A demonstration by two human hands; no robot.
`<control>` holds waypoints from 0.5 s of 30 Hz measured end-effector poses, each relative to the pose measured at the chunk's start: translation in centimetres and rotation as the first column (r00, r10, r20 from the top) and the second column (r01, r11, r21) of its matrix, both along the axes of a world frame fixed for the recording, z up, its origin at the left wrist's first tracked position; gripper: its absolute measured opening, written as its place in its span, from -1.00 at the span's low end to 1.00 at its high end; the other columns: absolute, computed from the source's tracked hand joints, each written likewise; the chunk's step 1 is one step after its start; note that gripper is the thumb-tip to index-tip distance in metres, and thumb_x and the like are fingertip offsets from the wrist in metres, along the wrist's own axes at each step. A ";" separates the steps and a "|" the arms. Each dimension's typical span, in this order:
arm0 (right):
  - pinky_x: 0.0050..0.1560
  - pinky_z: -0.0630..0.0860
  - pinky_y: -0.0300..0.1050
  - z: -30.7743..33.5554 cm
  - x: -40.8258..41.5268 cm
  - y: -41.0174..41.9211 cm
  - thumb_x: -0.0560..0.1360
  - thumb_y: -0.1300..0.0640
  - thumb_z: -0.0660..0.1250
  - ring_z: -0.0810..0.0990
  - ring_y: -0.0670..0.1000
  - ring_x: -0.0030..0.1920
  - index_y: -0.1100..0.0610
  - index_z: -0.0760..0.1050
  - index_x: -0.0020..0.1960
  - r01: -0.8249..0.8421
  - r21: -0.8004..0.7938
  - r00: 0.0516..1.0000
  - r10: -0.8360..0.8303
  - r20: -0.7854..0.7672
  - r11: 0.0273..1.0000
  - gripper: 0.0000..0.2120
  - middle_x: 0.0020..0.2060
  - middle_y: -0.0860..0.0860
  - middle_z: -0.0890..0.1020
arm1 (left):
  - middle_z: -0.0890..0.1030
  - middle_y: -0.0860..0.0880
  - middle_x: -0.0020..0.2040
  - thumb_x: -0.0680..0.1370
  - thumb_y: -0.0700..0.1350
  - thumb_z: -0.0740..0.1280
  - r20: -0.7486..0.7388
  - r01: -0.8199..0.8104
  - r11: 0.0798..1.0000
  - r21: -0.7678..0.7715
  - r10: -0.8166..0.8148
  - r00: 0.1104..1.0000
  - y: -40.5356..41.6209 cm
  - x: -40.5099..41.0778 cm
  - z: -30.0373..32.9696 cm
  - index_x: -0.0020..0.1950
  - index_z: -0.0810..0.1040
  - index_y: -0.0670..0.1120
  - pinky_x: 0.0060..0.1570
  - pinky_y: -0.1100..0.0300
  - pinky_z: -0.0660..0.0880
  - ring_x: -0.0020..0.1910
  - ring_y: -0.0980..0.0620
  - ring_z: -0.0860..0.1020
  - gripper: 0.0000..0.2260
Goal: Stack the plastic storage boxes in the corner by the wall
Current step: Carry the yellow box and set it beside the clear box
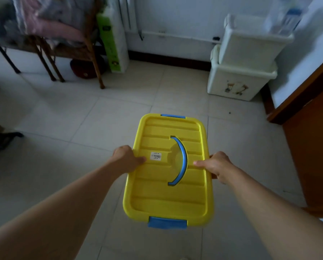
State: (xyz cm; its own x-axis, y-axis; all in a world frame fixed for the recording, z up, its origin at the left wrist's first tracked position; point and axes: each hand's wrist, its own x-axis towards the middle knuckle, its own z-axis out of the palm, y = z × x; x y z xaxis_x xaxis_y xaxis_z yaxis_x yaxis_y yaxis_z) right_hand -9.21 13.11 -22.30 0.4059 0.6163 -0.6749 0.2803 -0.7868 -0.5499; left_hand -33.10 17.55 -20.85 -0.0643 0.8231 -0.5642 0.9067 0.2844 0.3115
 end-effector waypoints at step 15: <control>-0.09 0.55 -0.01 19.1 17.2 11.0 0.32 0.21 0.55 0.62 0.17 -0.09 0.37 0.52 0.14 0.032 0.267 0.999 -0.031 -0.010 0.963 -0.53 0.04 0.24 0.63 | 0.55 -0.14 -0.01 0.43 0.15 0.41 0.231 -0.024 0.989 0.143 -0.010 0.973 12.8 16.5 16.4 0.02 0.42 -0.18 -0.15 0.11 0.55 -0.14 -0.07 0.55 -0.56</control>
